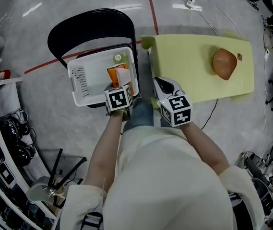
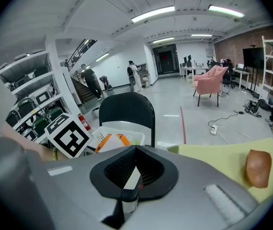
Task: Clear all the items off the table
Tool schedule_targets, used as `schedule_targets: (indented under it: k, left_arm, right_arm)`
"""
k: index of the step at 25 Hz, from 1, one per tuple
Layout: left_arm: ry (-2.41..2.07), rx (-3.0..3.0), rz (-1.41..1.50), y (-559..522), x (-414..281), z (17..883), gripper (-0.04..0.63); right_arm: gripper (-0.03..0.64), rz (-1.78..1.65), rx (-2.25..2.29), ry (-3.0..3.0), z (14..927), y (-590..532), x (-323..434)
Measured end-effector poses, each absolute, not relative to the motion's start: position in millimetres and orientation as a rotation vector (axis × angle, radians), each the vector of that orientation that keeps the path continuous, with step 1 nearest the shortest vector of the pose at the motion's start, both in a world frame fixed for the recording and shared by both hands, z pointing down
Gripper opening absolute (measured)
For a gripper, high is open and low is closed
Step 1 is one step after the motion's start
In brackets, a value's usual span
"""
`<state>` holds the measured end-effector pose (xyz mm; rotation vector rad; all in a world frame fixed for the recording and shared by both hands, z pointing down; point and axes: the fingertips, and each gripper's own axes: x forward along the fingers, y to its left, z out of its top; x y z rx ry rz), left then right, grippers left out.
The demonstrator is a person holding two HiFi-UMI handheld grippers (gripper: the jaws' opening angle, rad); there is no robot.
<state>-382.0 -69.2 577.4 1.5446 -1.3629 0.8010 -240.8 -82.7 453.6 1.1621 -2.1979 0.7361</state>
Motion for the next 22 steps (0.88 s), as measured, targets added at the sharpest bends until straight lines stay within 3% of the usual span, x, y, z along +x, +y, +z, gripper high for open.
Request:
schedule_targets:
  k: [19,22]
  left_arm:
    - [-1.288,1.526,0.875,-82,-378,611,0.267]
    - [-1.266,1.523,0.867,-81,-375,613,0.297]
  right_arm:
    - [-0.002,0.807,1.122,-2.166,479,-83,-258]
    - [-0.002,0.808,1.122,-2.168,479,-83,-257]
